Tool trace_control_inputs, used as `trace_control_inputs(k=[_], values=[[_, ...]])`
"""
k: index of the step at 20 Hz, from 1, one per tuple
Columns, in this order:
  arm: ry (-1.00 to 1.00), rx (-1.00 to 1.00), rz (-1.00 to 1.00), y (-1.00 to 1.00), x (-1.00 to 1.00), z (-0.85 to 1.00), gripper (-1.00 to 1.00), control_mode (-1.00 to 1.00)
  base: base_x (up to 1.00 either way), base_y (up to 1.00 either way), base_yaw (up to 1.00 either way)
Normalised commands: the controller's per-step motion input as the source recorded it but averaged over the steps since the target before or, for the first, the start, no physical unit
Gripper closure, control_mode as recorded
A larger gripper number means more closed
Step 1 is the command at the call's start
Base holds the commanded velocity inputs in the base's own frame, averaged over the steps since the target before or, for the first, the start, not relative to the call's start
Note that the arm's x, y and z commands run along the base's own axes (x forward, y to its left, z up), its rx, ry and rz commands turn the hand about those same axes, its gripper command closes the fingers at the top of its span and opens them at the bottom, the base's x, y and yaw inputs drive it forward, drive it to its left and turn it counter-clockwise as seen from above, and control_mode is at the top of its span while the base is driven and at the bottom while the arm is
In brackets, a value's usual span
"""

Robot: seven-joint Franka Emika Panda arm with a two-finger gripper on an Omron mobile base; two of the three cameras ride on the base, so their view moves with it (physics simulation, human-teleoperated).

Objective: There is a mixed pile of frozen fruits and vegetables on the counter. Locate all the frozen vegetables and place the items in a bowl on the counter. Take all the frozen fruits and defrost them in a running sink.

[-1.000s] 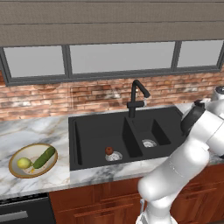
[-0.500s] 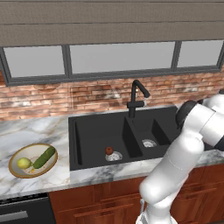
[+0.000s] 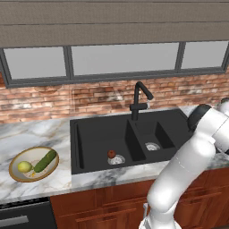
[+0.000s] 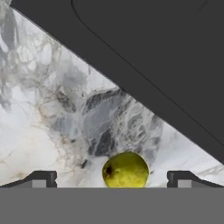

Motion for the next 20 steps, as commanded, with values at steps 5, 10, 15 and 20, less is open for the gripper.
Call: trace_control_inputs(k=[5, 10, 15, 20], values=[[-0.02, 0.03, 0.0, -0.21, 0.16, 0.0, -1.0, -1.0, 0.0, 0.0, 0.0], [-0.01, 0.02, 0.0, -0.23, 0.04, -0.01, -1.0, -1.0, 0.0, 0.0, 0.0], [-0.01, 0.02, 0.0, -0.26, 0.05, 0.0, -1.0, -1.0, 0.0, 0.0, 0.0], [0.0, 0.04, 0.0, -0.27, 0.03, 0.0, -1.0, -1.0, 0.0, 0.0, 0.0]])
